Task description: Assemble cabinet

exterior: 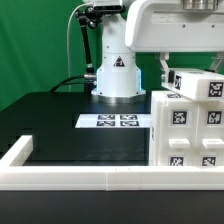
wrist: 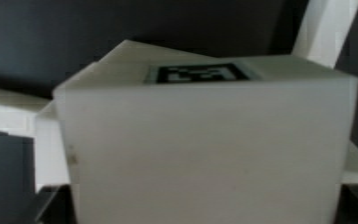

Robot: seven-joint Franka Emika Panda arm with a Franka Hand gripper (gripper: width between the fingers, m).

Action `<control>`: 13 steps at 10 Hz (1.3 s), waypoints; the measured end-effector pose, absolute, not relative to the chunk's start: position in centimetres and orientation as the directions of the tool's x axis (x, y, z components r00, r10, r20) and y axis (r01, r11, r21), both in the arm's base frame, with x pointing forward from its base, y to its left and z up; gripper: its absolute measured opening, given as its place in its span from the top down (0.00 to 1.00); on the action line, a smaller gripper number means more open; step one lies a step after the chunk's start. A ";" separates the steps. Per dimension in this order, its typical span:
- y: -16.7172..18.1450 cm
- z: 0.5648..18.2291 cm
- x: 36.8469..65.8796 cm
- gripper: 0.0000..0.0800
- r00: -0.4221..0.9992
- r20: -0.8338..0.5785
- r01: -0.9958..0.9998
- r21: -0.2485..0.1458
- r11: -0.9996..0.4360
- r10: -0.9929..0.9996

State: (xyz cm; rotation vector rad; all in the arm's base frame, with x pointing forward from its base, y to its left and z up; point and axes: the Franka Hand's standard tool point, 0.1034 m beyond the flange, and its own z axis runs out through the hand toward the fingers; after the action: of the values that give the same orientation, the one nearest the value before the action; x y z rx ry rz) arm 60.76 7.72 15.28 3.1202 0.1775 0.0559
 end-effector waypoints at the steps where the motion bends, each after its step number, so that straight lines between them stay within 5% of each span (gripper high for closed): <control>1: 7.7 15.3 60.8 0.30 0.997 0.035 0.071 0.016 -0.997 0.071; 7: 8.3 15.2 60.7 0.29 0.950 0.037 -0.308 -0.012 -0.951 -0.309; 13: 10.3 14.8 60.2 0.29 0.539 0.018 -0.840 -0.067 -0.538 -0.842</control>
Offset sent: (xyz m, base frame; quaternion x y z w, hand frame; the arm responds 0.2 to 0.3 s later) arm 0.0000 0.0000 0.0000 0.0000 0.0000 0.1296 0.9916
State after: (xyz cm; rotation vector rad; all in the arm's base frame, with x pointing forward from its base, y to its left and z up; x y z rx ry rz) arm 60.23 10.26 14.83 2.7990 -1.5316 0.0757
